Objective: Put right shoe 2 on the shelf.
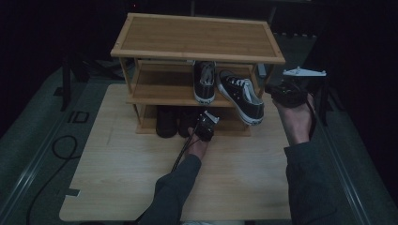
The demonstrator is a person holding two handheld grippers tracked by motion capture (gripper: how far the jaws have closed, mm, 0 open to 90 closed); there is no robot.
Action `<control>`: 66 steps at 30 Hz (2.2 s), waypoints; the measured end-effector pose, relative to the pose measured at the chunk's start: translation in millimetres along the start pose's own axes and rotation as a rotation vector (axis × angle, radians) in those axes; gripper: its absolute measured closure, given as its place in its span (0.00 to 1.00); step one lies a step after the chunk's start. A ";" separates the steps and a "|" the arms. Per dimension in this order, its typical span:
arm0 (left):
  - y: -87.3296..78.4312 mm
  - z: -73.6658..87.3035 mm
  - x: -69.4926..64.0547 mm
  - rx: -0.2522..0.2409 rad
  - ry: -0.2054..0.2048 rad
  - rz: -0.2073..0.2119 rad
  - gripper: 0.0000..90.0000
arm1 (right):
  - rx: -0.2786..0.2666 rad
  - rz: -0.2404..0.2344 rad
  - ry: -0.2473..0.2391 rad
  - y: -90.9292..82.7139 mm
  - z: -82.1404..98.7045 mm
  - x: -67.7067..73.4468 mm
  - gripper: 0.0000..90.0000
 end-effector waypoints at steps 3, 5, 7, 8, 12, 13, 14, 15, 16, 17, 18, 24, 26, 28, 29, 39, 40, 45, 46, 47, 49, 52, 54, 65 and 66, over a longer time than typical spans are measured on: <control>0.0 0.0 0.1 0.000 0.000 0.001 1.00 | 0.024 -0.023 -0.003 -3.5 9.3 -1.1 1.00; 0.0 0.0 -0.1 -0.001 0.001 0.001 1.00 | 0.041 -0.033 -0.012 -7.1 17.4 -1.4 1.00; 0.0 0.0 -0.1 0.000 0.001 0.000 1.00 | 0.056 -0.045 -0.019 -11.1 26.0 0.2 1.00; 0.0 -0.1 -0.2 0.000 0.001 0.000 1.00 | 0.063 -0.052 -0.027 -13.3 31.2 2.5 1.00; 0.2 -0.2 -0.4 -0.002 0.000 -0.001 1.00 | 0.080 -0.067 -0.061 -20.4 46.0 10.6 1.00; 0.0 -0.1 -0.3 0.000 0.001 -0.002 1.00 | 0.080 -0.066 -0.064 -21.9 47.9 11.3 1.00; 0.0 -0.1 -0.3 -0.001 0.000 -0.001 1.00 | 0.081 -0.068 -0.067 -23.8 50.5 12.5 1.00; 0.0 0.0 -0.3 0.000 0.001 -0.002 1.00 | 0.084 -0.068 -0.073 -26.1 53.1 13.6 1.00; 0.0 0.0 -0.2 0.000 0.001 -0.002 1.00 | 0.082 -0.071 -0.077 -28.7 56.0 15.6 1.00; 0.0 -0.1 -0.2 0.000 0.001 -0.001 1.00 | 0.084 -0.076 -0.080 -30.5 58.2 17.4 1.00; 0.0 -0.1 -0.2 0.000 0.002 -0.001 1.00 | 0.086 -0.079 -0.087 -32.9 61.0 19.8 1.00; 0.0 0.0 -0.3 0.001 0.002 -0.001 1.00 | 0.104 -0.110 -0.128 -40.2 76.7 37.9 1.00; -0.2 0.2 -0.1 0.003 0.005 -0.001 1.00 | 0.106 -0.116 -0.136 -40.4 79.2 41.1 1.00; -0.1 0.2 -0.1 0.002 0.005 0.000 1.00 | 0.109 -0.120 -0.141 -39.9 80.9 43.2 1.00; -0.2 0.2 0.0 0.003 0.005 0.000 1.00 | 0.110 -0.122 -0.143 -39.5 81.4 44.2 1.00; -0.2 0.3 0.0 0.004 0.005 -0.005 1.00 | 0.109 -0.121 -0.145 -37.1 80.9 47.9 1.00; 0.0 0.1 -0.1 0.002 0.004 -0.005 1.00 | 0.106 -0.125 -0.146 -36.4 79.9 49.9 1.00; 0.1 0.1 -0.1 0.001 0.003 -0.005 1.00 | 0.100 -0.135 -0.157 -35.1 79.0 55.6 1.00; 0.1 0.1 -0.1 0.001 0.003 -0.005 1.00 | 0.099 -0.139 -0.160 -34.5 78.7 57.1 1.00; -0.1 0.2 0.0 0.003 0.004 -0.006 1.00 | 0.099 -0.146 -0.162 -34.0 78.6 58.9 1.00; 0.1 0.2 -0.2 0.002 0.003 -0.002 1.00 | 0.094 -0.152 -0.164 -33.3 77.9 60.4 1.00; -0.2 0.2 -0.1 0.003 -0.001 0.002 1.00 | 0.088 -0.166 -0.166 -31.8 75.8 65.7 1.00; -0.2 0.1 -0.1 0.003 -0.001 -0.001 1.00 | 0.082 -0.171 -0.165 -31.0 74.2 68.1 1.00; -0.1 0.2 0.0 0.004 0.002 -0.004 1.00 | 0.065 -0.197 -0.172 -23.0 69.1 80.8 1.00; -0.1 0.2 0.0 0.004 0.002 -0.004 1.00 | 0.065 -0.197 -0.172 -23.0 69.1 80.8 1.00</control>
Point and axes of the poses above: each handheld gripper's, and its own axes: y roughly forward along the jaws, z roughly out of its underside, x roughly to its left, the point moved 9 cm from there along y, roughly forward along the jaws, and after that the axes turned 1 degree about z, right-handed, at the moved point
